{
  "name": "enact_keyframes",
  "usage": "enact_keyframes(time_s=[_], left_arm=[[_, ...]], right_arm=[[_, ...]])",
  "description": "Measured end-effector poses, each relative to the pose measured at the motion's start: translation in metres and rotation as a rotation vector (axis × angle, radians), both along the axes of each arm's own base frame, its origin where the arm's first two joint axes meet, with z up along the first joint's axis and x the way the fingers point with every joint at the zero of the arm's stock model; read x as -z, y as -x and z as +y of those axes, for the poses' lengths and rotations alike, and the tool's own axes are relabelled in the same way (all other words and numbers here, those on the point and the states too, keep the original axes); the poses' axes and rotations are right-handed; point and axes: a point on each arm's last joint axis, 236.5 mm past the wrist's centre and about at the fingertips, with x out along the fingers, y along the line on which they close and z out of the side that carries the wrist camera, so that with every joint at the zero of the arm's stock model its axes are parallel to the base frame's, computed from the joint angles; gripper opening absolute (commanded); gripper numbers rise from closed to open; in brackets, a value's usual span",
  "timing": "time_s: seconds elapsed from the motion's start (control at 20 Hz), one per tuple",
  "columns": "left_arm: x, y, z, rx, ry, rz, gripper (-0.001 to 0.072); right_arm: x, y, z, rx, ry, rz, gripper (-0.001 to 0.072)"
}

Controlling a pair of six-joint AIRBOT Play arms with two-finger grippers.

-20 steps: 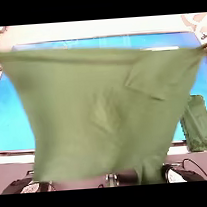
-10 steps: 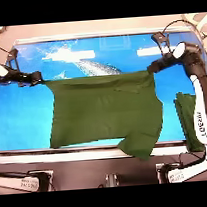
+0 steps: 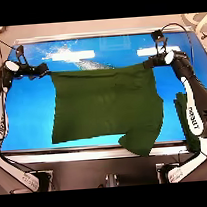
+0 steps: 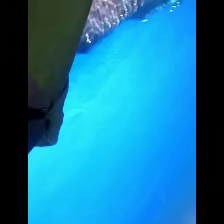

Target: Fold the shirts.

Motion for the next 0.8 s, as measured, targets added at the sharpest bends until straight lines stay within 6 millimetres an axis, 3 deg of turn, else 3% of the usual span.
enact_keyframes(time_s=[0.1,0.2,0.35,0.6,0.8], left_arm=[[0.002,0.006,-0.007,0.027,0.016,0.025,0.0025],[-0.006,0.018,-0.008,0.081,0.009,0.051,0.0025],[-0.014,0.054,-0.01,0.178,0.004,0.156,0.0025],[0.02,0.137,-0.006,0.295,-0.032,0.484,0.0025],[0.045,0.174,-0.017,0.339,-0.027,0.628,0.0025]], right_arm=[[0.007,0.007,0.002,-0.008,-0.003,0.042,0.0021],[-0.003,0.018,0.002,-0.031,0.016,0.063,0.0022],[-0.009,0.052,-0.002,-0.106,0.1,0.174,0.0022],[0.035,0.142,-0.009,-0.202,0.153,0.574,0.0021],[0.052,0.166,-0.006,-0.199,0.123,0.697,0.0021]])
